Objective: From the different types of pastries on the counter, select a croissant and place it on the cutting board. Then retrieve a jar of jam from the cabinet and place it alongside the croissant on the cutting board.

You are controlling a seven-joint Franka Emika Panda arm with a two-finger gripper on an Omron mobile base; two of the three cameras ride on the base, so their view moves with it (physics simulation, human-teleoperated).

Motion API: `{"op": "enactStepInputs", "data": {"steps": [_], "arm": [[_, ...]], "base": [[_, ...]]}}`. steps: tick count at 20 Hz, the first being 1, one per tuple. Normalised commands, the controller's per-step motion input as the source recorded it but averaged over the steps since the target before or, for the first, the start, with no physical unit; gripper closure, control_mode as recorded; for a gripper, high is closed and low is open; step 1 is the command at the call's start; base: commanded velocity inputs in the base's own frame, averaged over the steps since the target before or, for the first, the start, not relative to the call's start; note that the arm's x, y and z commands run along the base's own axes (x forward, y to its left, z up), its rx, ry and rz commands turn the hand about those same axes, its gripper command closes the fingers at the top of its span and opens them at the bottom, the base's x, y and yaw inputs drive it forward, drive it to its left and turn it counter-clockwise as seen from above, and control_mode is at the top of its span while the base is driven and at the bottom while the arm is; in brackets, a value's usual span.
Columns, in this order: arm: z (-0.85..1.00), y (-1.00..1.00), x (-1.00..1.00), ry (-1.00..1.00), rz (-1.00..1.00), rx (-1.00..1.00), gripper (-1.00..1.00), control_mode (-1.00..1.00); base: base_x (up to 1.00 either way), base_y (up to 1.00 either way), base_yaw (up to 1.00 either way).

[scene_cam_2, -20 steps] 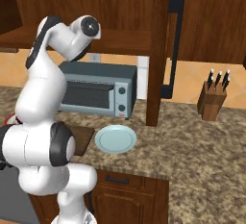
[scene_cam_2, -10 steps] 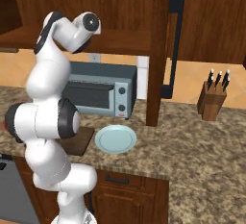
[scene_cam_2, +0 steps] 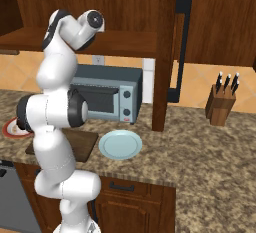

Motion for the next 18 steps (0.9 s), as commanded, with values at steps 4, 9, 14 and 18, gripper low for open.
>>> {"op": "enactStepInputs", "data": {"steps": [4, 9, 14, 18], "arm": [[-0.01, 0.26, 0.42, 0.00, 0.00, -0.03, -1.00, -1.00], [-0.06, 0.21, 0.39, 0.00, 0.00, -0.04, -1.00, -1.00], [-0.03, 0.33, 0.04, 0.00, 0.00, -0.06, -1.00, -1.00], [-0.14, 0.39, 0.01, 0.05, 0.00, -0.05, 1.00, -1.00]], "base": [[0.00, 0.00, 0.00], [0.00, 0.00, 0.00], [0.00, 0.00, 0.00], [0.00, 0.00, 0.00]]}}
